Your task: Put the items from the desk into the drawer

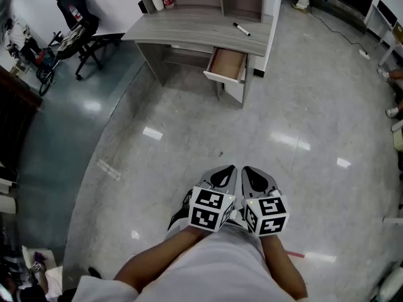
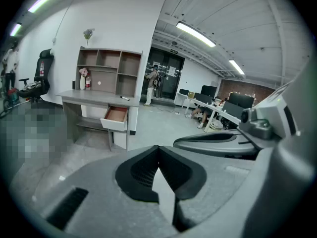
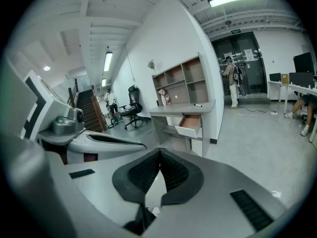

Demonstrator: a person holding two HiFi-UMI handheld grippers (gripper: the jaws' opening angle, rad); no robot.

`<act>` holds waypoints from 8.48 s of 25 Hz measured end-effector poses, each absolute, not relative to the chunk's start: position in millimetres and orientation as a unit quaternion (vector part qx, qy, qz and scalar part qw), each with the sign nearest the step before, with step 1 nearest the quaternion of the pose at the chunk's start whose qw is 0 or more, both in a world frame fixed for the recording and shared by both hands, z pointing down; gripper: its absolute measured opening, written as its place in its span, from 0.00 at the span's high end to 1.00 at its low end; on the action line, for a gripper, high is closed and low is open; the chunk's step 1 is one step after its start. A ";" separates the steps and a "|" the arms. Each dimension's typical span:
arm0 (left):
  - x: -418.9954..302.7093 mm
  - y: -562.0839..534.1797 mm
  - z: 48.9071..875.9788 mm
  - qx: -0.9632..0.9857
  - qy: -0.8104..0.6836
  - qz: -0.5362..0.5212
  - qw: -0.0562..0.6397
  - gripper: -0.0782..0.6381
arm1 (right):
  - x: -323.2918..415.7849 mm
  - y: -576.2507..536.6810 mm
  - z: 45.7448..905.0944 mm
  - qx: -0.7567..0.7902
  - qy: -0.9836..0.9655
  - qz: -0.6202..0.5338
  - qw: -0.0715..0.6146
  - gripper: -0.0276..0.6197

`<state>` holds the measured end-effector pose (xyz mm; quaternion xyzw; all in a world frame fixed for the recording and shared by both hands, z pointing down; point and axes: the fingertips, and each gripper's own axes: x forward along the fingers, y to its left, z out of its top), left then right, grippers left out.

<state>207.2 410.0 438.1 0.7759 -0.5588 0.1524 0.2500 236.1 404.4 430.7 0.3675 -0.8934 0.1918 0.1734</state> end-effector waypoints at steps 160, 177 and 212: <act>-24.9 -297.0 503.6 0.779 -0.486 0.198 0.342 0.89 | 36.1 -374.1 555.2 0.360 -0.826 0.178 0.395 0.83; -25.4 -261.9 484.7 0.769 -0.521 0.188 0.319 0.88 | 34.6 -329.7 533.2 0.356 -0.841 0.211 0.349 0.86; -31.2 -151.0 492.8 0.747 -0.558 0.177 0.314 0.89 | 24.6 -172.0 523.4 0.328 -0.858 0.249 0.306 0.86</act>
